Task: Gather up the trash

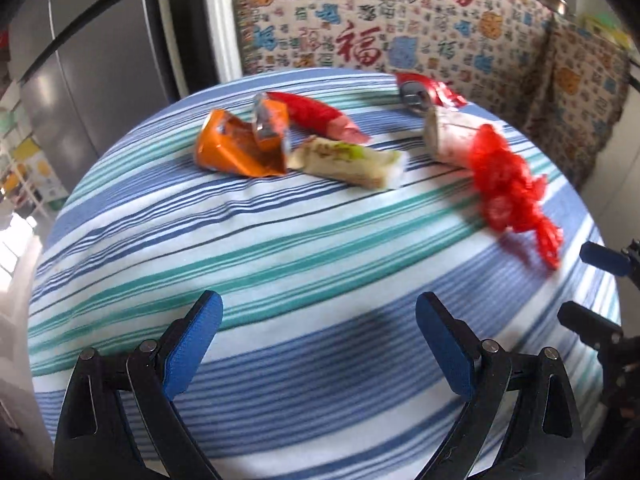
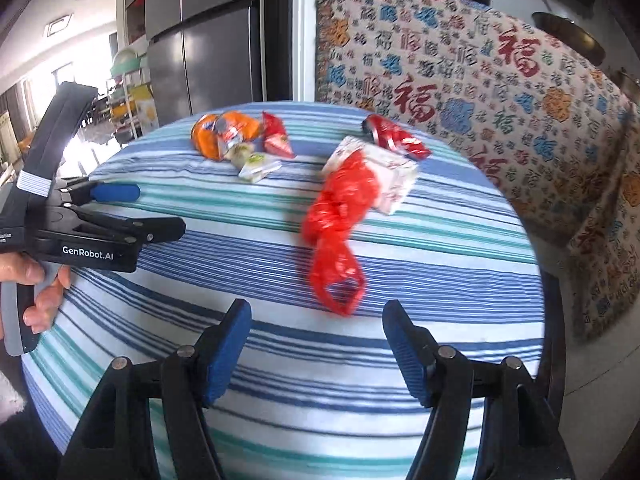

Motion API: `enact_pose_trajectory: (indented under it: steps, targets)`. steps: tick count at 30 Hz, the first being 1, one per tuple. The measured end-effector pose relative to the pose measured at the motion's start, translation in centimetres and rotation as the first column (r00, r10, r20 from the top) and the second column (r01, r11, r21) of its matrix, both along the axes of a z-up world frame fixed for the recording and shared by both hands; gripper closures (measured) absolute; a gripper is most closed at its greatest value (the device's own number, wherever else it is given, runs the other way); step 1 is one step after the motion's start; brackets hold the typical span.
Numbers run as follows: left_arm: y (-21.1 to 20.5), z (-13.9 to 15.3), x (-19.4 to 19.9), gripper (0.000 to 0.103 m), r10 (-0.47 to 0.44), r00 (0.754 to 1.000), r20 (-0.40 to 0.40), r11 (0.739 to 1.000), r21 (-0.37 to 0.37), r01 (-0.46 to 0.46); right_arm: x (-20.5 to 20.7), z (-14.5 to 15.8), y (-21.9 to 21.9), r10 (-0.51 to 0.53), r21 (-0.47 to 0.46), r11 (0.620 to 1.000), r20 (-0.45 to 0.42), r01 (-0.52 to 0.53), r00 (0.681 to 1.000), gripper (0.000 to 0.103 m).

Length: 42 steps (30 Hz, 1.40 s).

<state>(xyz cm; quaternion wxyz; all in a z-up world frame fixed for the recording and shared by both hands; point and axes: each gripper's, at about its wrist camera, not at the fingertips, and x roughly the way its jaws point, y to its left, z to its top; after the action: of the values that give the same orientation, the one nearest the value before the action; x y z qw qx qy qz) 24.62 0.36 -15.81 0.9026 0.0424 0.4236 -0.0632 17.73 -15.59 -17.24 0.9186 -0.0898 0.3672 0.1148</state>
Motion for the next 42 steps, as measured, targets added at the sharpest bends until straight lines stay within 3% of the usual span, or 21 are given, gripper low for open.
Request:
enact_pose_trajectory:
  steps: [3,9,24,35,42]
  targets:
    - [1.1,-0.1,0.6,0.005,0.019,1.0,-0.025,0.999,-0.038,-0.02,1.2,-0.8,1.1,-0.024,-0.018,1.0,-0.021,0.024,0.999,0.033]
    - [0.7,-0.6,1.2,0.001,0.028,0.998,-0.052,1.0,0.002,-0.028,2.2,-1.4,1.0,-0.052,0.002,0.999,-0.056,0.052,0.997,0.032]
    - [0.9,-0.6,0.8,0.0,0.033,0.998,-0.048,0.999,0.003,-0.033,2.8,-1.5,0.5,-0.077,0.018,0.997,-0.076,0.079,0.994,0.023]
    - [1.3,-0.6,1.2,0.0,-0.026,0.998,-0.053,1.0,-0.002,0.026,2.9,-1.5,0.4,-0.075,0.02,0.997,-0.076,0.077,0.994,0.022]
    - [3.9,-0.4,4.6,0.0,-0.065,0.996,-0.055,0.998,-0.006,0.065,2.9,-1.4,0.5,-0.075,0.019,0.997,-0.076,0.077,0.994,0.022]
